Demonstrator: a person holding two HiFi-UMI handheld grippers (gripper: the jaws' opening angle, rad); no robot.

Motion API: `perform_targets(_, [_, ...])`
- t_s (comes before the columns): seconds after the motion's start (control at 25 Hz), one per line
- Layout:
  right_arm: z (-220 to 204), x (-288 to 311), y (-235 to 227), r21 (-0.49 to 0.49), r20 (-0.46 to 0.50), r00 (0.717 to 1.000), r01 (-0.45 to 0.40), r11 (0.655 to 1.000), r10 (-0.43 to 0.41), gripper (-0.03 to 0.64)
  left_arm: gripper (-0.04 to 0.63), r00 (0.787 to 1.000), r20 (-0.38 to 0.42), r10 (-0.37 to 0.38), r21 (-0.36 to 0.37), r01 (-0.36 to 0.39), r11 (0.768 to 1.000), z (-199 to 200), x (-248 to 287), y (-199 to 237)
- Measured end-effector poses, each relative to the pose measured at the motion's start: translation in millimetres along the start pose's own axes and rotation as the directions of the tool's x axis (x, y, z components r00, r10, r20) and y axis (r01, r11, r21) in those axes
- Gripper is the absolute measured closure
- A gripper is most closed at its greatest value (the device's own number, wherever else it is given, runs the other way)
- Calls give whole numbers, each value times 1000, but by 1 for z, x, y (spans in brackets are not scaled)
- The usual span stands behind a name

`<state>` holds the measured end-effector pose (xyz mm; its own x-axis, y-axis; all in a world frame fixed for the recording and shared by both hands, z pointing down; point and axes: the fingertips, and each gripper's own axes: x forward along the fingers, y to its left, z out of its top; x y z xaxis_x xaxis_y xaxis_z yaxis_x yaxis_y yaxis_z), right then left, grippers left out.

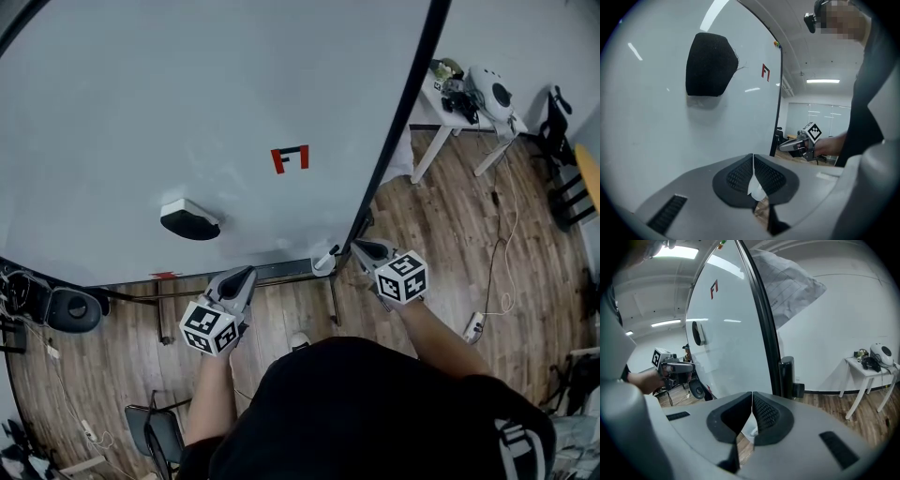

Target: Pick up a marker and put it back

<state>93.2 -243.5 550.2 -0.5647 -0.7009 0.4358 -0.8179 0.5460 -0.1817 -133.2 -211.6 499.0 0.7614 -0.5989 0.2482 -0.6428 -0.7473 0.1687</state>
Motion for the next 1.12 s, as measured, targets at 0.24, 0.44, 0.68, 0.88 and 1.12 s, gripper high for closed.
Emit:
perform_targets(0.24, [-24,19,-7,39,-41,999,9,999,-8,594,577,999,-25,-21,-10,20,1000,-9,3,7])
perform_targets(0.44, [-44,36,-11,66,-79,997,9,998,-4,575,577,999,-47,-25,-19,24,1000,-16,3,15])
perform_targets(0.68, [-66,55,-15,83,-135,991,16,996,-5,554,577,998,-63,-25,-25,24,999,-21,5,24])
perform_targets(0.88, [-89,68,-21,108,-191,982,34,994,-12,540,577,997,-77,-29,-39,26,999,-29,6,28])
perform_targets(1.12, [-111,78,-28,166,-231,973,50,985,-11,525,577,996,-90,-27,-54,22,998,-38,5,31])
